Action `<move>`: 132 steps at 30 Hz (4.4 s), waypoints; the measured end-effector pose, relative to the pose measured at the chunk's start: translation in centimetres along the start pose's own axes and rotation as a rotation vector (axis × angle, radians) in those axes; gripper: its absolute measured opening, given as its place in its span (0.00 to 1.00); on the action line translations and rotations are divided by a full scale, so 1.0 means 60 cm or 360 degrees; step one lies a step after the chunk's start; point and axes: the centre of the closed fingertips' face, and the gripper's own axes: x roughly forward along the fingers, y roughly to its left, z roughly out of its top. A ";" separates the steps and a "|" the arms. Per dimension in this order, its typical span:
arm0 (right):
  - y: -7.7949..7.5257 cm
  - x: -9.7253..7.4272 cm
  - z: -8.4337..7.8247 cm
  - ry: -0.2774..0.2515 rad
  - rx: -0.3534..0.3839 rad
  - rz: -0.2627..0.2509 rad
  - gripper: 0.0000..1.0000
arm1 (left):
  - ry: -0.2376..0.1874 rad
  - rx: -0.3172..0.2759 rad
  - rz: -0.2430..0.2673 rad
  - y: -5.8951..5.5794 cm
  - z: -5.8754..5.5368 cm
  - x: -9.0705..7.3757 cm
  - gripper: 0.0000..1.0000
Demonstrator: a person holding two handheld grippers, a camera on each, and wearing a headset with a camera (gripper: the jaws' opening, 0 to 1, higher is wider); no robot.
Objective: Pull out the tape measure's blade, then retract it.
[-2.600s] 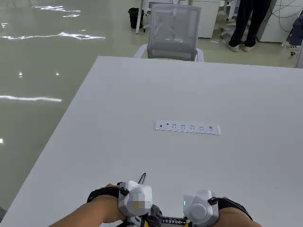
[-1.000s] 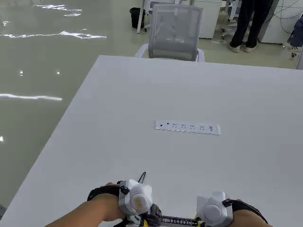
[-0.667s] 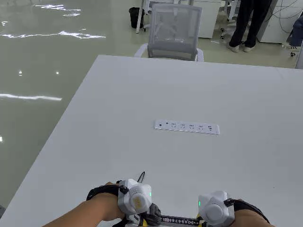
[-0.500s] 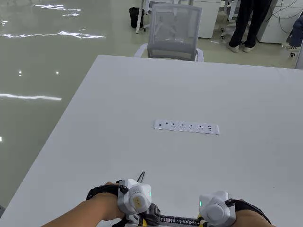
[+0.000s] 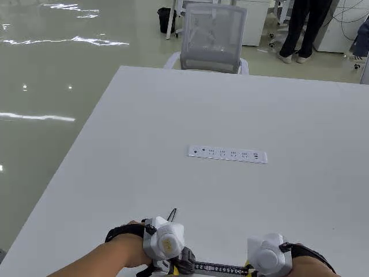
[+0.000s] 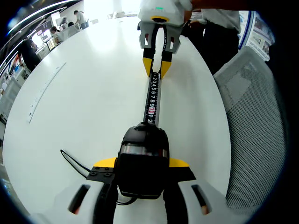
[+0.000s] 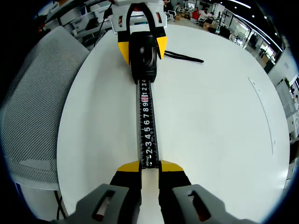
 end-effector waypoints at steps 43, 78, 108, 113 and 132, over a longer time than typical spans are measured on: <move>-0.002 -0.023 -0.049 0.0055 0.0044 -0.0019 0.11 | 0.0008 0.0005 -0.0002 0.002 0.000 0.001 0.33; -0.002 -0.036 -0.085 0.0101 0.0044 -0.0026 0.11 | 0.0011 0.0004 -0.0005 0.000 0.001 0.001 0.33; -0.003 -0.051 -0.115 0.0137 0.0069 -0.0034 0.11 | 0.0009 -0.0001 -0.0011 0.000 0.000 0.001 0.33; -0.005 -0.053 -0.119 0.0140 0.0070 -0.0037 0.11 | 0.0009 -0.0004 -0.0011 0.001 0.000 0.001 0.33; -0.006 -0.057 -0.132 0.0150 0.0078 -0.0039 0.11 | 0.0007 -0.0009 -0.0012 0.002 0.000 0.001 0.33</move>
